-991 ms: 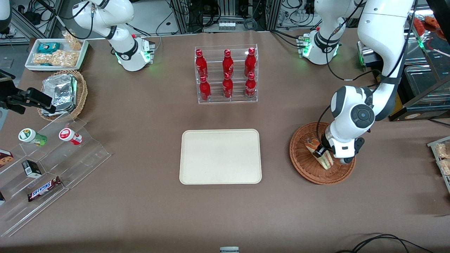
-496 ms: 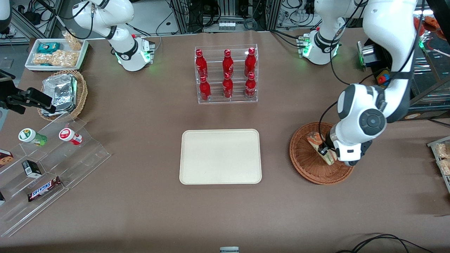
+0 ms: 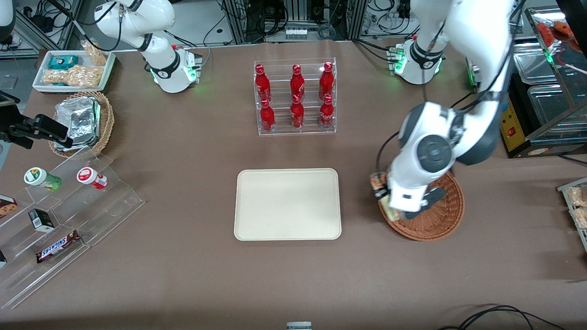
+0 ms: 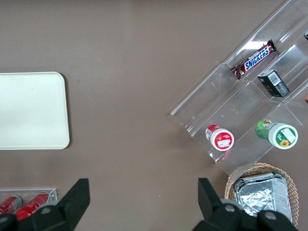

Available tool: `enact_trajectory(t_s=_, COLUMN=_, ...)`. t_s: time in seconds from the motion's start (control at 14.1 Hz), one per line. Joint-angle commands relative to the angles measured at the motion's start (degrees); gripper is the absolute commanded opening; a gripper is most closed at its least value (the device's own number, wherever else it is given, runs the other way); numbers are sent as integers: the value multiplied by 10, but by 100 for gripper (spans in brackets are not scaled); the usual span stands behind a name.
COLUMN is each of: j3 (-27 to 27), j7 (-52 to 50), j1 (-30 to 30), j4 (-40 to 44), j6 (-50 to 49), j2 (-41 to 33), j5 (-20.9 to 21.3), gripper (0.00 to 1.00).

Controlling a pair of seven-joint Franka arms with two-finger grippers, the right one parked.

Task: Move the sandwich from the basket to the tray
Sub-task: 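Lift the sandwich and carry it with the left gripper over the cream tray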

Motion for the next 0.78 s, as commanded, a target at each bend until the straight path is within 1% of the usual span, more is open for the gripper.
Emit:
enact_trajectory(t_s=0.0, j3=-18, j7=75, j1=-27, j4=126, j6=-10, j2=90, j5=3, gripper=12)
enact_trajectory(t_s=0.14, j3=-27, j7=78, j1=-52, j4=190, j6=-10, j2=133, j5=-1, gripper=11)
enact_trajectory(t_s=0.28, j3=-31, j7=77, j1=-85, j4=229, j6=2, j2=167, j5=2, gripper=8)
enact_trajectory(t_s=0.35, j3=-31, j7=71, j1=-103, j4=240, j6=23, j2=181, j5=1, gripper=7)
enact_trajectory(t_s=0.71, j3=-31, j7=63, j1=-166, j4=246, j6=120, j2=231, j5=2, gripper=7)
